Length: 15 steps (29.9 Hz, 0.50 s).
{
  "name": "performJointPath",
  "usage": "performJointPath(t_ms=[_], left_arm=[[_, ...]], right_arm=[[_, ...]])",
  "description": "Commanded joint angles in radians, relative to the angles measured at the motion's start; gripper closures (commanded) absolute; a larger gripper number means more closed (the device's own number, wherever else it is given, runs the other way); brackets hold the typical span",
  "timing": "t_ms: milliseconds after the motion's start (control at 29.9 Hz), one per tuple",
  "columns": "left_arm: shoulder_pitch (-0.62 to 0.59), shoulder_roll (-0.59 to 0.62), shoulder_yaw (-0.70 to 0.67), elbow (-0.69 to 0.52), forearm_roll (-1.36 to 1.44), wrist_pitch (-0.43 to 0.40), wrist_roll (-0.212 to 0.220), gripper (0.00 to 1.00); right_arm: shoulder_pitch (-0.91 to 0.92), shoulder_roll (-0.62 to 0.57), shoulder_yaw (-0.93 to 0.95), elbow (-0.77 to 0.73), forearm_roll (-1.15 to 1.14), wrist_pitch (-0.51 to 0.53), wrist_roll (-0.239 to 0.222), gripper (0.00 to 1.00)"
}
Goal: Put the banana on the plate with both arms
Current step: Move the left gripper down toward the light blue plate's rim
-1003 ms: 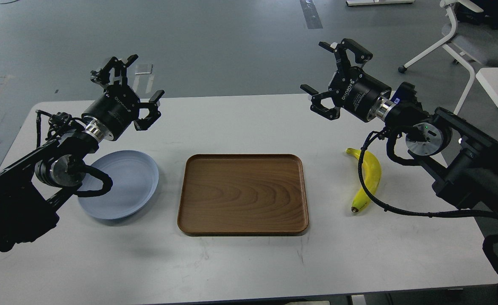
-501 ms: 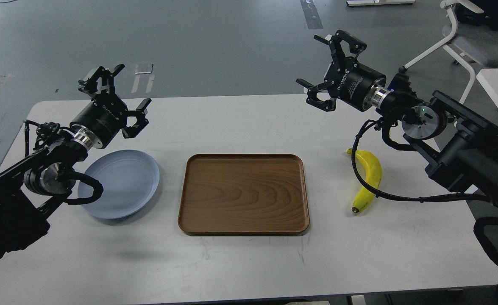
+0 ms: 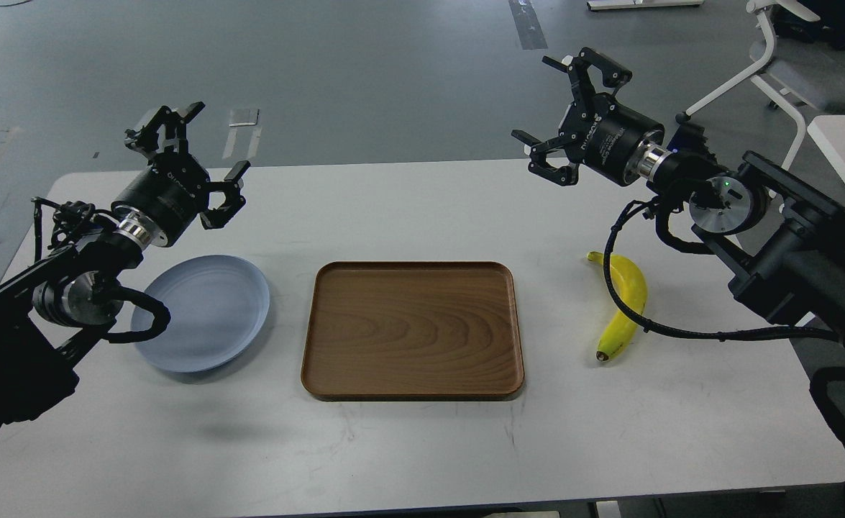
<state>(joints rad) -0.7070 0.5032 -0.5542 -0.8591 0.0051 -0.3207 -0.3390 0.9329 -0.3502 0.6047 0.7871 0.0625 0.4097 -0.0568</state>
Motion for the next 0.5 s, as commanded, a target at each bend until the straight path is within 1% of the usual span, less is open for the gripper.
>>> performJointPath(t_ms=[0,234,434,468], left_arm=[[0.001,0.029,0.002,-0.004,-0.001,0.0,0.0,0.02],[0.001,0.051,0.002,-0.011,0.001,-0.001,0.0,0.02],[0.001,0.051,0.007,-0.018,0.003,-0.001,-0.003,0.02],[0.0,0.047,0.008,-0.021,0.018,0.0,-0.011,0.02]], right_arm=[[0.001,0.001,-0.008,0.006,-0.007,0.001,-0.001,0.0],[0.021,-0.047,-0.019,0.009,-0.006,0.001,-0.001,0.0],[0.023,-0.041,-0.019,0.007,-0.007,0.001,-0.001,0.0],[0.023,-0.039,-0.02,0.006,-0.007,0.001,-0.001,0.0]])
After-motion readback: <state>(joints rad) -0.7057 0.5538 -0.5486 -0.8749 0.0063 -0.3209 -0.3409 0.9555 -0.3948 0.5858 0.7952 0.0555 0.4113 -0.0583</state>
